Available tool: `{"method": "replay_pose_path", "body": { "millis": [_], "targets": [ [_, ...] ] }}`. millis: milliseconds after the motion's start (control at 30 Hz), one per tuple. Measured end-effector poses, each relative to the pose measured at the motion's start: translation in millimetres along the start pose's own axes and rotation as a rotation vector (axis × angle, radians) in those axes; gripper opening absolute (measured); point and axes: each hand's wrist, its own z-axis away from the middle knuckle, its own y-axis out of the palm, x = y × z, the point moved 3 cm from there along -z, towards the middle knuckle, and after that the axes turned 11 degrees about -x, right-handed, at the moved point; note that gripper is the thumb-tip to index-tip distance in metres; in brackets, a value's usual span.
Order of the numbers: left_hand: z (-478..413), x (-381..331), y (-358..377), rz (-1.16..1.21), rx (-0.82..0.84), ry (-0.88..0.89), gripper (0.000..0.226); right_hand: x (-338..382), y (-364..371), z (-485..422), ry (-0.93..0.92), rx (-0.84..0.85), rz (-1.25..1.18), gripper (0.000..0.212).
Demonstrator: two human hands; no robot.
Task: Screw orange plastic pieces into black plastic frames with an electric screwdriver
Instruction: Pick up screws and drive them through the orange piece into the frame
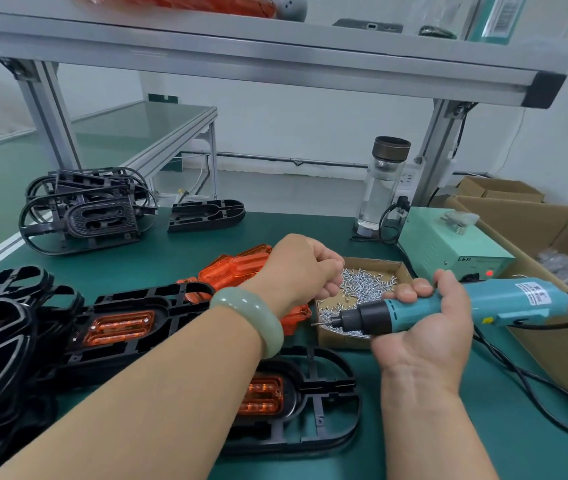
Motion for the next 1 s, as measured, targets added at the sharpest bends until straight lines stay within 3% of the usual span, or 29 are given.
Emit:
{"method": "replay_pose_path", "body": {
  "millis": [200,267,367,800,1000],
  "targets": [
    [50,10,-41,0.415,-0.175,-0.116,0.021,0,1,5,0.03,0.006,-0.046,0.024],
    [71,21,-50,0.583,-0.159,-0.208,0.005,-1,1,7,0.041,0.019,-0.055,0.023],
    [94,38,-56,0.746,-0.176,-0.279,0.017,-5,2,11,0.051,0.033,-0.053,0.024],
    [114,50,-39,0.949,-0.086,-0.582,0.019,-14,7,28,0.118,0.152,-0.082,0.014],
    [114,51,-38,0.927,-0.026,-0.604,0.017,-17,8,34,0.133,0.181,-0.066,0.012]
  ]
}}
